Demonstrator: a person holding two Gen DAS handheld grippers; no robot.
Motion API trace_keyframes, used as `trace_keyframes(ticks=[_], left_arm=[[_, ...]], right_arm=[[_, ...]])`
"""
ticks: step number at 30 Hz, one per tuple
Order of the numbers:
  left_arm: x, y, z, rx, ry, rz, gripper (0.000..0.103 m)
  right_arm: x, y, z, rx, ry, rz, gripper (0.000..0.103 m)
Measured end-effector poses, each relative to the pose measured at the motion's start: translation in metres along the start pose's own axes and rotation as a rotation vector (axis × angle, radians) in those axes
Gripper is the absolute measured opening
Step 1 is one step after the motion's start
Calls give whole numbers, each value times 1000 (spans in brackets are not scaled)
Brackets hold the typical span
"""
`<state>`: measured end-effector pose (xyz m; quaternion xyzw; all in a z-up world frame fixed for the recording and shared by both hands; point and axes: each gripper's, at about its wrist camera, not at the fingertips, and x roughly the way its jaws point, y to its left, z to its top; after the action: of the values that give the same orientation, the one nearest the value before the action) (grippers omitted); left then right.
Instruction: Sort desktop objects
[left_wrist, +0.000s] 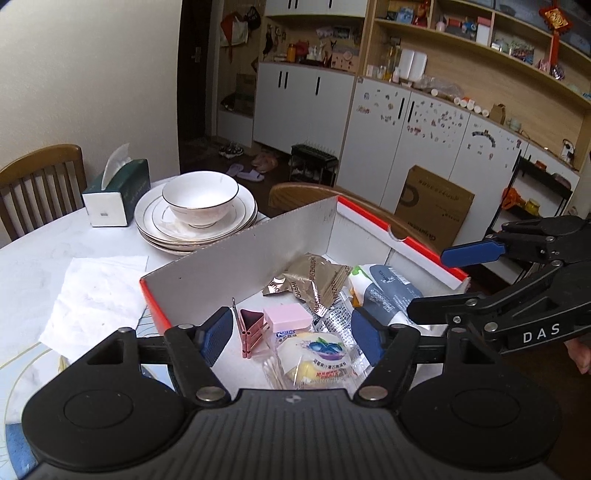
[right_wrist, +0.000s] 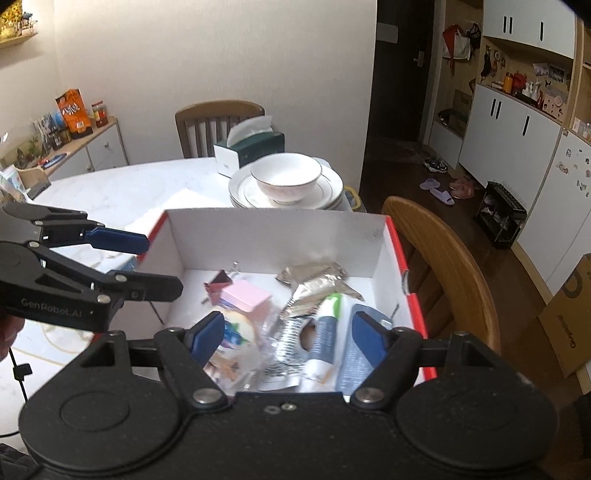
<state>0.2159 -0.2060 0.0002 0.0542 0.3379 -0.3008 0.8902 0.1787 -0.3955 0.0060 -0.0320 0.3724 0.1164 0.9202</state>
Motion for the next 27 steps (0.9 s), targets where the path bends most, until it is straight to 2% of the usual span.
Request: trace_keyframes(ticks=[9,13,18,22,24,25,27], left_arm=[[-35,3,-12,6,-45,-17,76],[-47,5,-19,2,-54,-18,82],[-57,7,-25,-9,-56,-19,84],[-60,8,-30,3,-48,-15,89],[-62,9,-32,9,-43,-13,95],[-63,9,-34,11,-43,-15,102],[-66,8,-36,19,-46,-18,103]], right_arm=[[-21,25,-7,27,-84,6,80],[-28,36,-12,35,-122,3,84],[-36,47,-20,57,-153,1,86],[-39,54,-25,78,-160,-9,86],[-40,57,-27,85,-159,-14,87],[-41,59,-28,88,-161,-17,87],[-43,61,-30,97,-165,-20,87]])
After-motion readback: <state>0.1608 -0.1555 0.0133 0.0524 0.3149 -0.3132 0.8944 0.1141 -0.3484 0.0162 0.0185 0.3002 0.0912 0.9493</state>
